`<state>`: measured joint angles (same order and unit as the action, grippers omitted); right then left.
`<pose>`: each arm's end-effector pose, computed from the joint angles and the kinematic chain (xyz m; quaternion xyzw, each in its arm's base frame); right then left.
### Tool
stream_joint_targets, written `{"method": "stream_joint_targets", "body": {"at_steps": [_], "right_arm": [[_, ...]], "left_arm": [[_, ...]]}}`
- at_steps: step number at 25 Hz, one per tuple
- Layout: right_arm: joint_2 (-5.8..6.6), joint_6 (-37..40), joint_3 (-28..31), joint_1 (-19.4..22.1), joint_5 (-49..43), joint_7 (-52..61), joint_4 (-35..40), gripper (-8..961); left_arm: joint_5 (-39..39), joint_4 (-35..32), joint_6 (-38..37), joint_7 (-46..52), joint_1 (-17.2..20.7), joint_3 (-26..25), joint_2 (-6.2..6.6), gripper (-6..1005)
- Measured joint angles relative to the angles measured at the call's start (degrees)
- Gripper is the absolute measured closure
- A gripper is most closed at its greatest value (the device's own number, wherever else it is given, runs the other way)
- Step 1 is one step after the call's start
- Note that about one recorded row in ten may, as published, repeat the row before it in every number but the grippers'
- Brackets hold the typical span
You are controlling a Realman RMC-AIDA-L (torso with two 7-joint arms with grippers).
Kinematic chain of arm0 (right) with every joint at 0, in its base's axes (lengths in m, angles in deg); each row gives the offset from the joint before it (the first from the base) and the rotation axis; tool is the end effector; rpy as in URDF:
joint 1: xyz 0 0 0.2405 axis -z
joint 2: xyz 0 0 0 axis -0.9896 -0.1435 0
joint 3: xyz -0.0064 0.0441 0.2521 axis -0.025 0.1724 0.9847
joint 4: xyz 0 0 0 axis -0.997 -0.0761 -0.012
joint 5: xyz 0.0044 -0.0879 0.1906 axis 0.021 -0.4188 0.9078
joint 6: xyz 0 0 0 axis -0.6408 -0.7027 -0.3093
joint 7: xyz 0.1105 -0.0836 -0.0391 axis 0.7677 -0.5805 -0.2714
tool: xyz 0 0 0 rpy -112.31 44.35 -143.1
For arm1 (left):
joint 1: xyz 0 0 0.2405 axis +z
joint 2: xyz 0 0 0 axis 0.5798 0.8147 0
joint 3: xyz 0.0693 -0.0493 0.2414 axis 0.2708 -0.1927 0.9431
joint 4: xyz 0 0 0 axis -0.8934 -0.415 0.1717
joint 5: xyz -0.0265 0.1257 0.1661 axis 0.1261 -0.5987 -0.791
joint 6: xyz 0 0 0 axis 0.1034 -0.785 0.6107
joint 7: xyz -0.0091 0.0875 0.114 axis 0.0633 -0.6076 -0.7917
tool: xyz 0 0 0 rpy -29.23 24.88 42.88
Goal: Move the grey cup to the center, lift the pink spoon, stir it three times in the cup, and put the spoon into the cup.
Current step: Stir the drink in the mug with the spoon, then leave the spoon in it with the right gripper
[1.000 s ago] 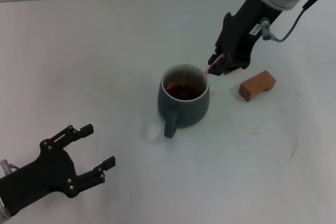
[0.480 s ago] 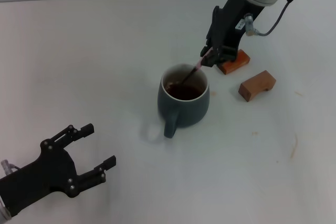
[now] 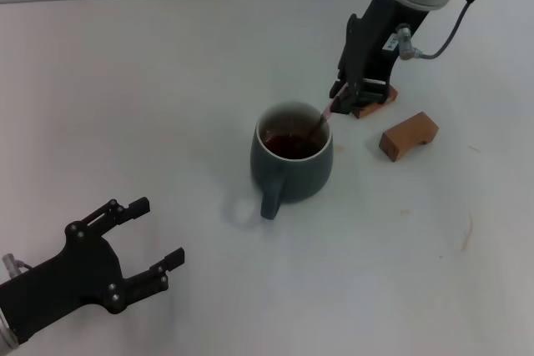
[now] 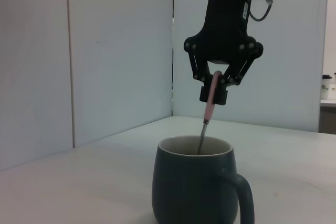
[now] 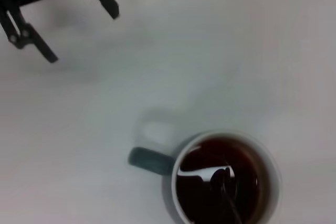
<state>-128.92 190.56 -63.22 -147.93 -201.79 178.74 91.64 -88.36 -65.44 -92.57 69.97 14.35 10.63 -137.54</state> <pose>0.0703 0.4010 -0.0021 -0.9628 0.0269 -0.2662 0.0380 -0.3321 0.2142 -0.0409 -0.9130 -0.1195 -0.3025 0.2463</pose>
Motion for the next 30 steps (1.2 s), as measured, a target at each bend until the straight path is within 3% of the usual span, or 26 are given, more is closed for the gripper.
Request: {"method": "stream_joint_targets", "body": {"at_steps": [11,22,30], "right_arm": [[-0.02,-2.99,0.02,-0.8,-1.27,0.4,-0.77,837],[-0.12,0.81,0.04,-0.97,0.41,0.13,-0.55,837],[-0.13,-2.64,-0.51,-1.05,-0.17,1.85,-0.85,838]], "left_arm": [[0.04,0.09,0.05,-0.04,-0.34,-0.02,-0.09,170],[0.03,0.11,0.06,-0.18,-0.44,0.0,-0.09,170],[-0.17,-0.03,-0.07,-0.23,-0.4,0.0,-0.06,170]]}}
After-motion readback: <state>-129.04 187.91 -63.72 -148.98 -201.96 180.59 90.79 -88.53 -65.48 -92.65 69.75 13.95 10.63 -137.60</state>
